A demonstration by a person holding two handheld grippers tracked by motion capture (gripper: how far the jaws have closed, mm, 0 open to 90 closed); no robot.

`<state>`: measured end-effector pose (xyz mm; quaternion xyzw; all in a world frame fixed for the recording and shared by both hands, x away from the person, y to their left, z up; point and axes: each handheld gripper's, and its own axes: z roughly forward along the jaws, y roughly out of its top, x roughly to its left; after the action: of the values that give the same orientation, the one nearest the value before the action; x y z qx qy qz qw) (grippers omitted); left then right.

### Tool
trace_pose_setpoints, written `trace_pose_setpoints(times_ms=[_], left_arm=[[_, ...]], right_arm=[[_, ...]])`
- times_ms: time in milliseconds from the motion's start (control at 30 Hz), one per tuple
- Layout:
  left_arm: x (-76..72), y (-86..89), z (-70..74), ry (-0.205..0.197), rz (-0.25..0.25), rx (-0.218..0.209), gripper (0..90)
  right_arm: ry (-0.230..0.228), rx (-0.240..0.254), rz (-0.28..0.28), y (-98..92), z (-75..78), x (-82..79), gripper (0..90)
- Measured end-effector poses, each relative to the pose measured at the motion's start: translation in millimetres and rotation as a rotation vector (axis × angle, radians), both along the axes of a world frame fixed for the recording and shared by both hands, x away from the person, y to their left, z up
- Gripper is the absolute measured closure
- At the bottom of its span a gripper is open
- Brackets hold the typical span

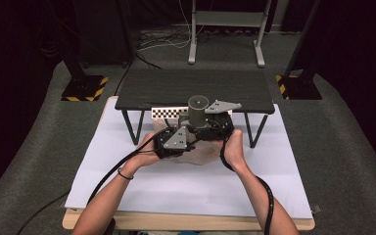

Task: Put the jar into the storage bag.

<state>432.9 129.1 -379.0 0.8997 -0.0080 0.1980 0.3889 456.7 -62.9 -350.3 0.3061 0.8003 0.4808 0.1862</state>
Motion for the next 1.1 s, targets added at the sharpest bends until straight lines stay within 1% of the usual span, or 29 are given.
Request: trace_pose_setpoints(times_ms=[100, 200, 300, 367, 467, 533, 567, 600, 633, 667, 700, 733, 767, 800, 833, 867, 900, 933, 967, 1000, 1100], left_arm=[[-0.2, 0.0, 0.1, 0.000, 0.001, 0.000, 86.8], [-0.5, -0.2, 0.3, -0.002, 0.000, 0.000, 86.8], [-0.7, -0.5, 0.2, -0.002, 0.002, -0.001, 86.8], [-0.6, -0.3, 0.2, -0.003, 0.003, 0.000, 86.8], [-0.5, -0.3, 0.0, -0.004, 0.003, 0.001, 86.5], [-0.3, -0.7, -0.4, -0.006, 0.006, -0.001, 84.7], [-0.3, -1.0, -0.7, -0.007, 0.009, 0.001, 83.9], [-0.7, -1.4, -1.4, -0.008, 0.015, 0.005, 82.9], [-0.6, -1.5, -1.7, -0.009, 0.018, 0.008, 81.6], [-0.3, -1.4, -1.9, -0.003, 0.020, 0.001, 79.8], [0.0, -1.5, -1.8, -0.002, 0.025, 0.000, 77.2], [0.2, -1.6, -1.5, 0.000, 0.025, 0.001, 73.2], [0.2, -1.4, -1.1, 0.010, 0.019, -0.005, 70.8], [-0.3, -1.8, -1.0, 0.008, 0.036, -0.005, 64.9], [0.2, -1.7, -0.4, -0.001, 0.049, -0.002, 59.9], [0.7, -0.9, 0.3, 0.006, 0.062, -0.017, 53.2], [1.1, 0.5, 1.2, 0.015, 0.068, -0.028, 48.4], [0.4, 1.7, 2.2, 0.007, 0.083, -0.036, 43.9], [-0.2, 3.1, 3.9, 0.001, 0.096, -0.041, 36.7], [-1.0, 5.5, 6.1, 0.009, 0.104, -0.053, 28.9], [-4.4, 11.6, 10.4, 0.029, 0.120, -0.080, 15.8]], right_arm=[[0.003, -0.019, 0.001, 0.4, -5.0, -0.9, 30.0], [0.015, -0.027, 0.001, 0.5, -9.4, -1.6, 30.0], [0.012, -0.061, -0.004, 1.9, -14.3, -1.8, 30.0], [0.007, -0.070, -0.008, 2.5, -15.6, -2.0, 30.0], [0.012, -0.080, -0.007, 3.4, -15.0, -1.6, 29.9], [0.017, -0.093, -0.007, 4.0, -15.0, -1.2, 29.5], [0.019, -0.091, -0.004, 3.5, -14.9, -1.2, 26.7], [0.011, -0.073, -0.003, 2.2, -13.8, -2.2, 24.8], [0.012, -0.073, 0.003, 1.3, -11.6, -3.2, 20.9], [0.007, -0.075, 0.003, 0.3, -9.7, -4.6, 18.5], [0.004, -0.074, 0.009, -1.1, -8.7, -6.0, 15.8], [-0.008, -0.075, 0.014, -3.2, -7.8, -8.1, 14.4], [-0.007, -0.072, 0.021, -4.5, -7.3, -9.3, 11.9], [-0.005, -0.066, 0.039, -6.4, -7.2, -11.1, 7.2], [-0.020, -0.073, 0.040, -8.1, -7.2, -13.7, 4.7], [-0.033, -0.075, 0.043, -10.5, -6.8, -16.5, 4.2], [-0.041, -0.065, 0.053, -13.7, -6.3, -19.1, 3.1], [-0.052, -0.058, 0.057, -16.9, -5.7, -22.2, 2.3], [-0.063, -0.057, 0.060, -19.9, -5.1, -25.5, 1.8], [-0.070, -0.055, 0.063, -23.4, -4.6, -28.8, 1.7], [-0.093, -0.037, 0.063, -35.6, -3.9, -38.9, 1.3]])
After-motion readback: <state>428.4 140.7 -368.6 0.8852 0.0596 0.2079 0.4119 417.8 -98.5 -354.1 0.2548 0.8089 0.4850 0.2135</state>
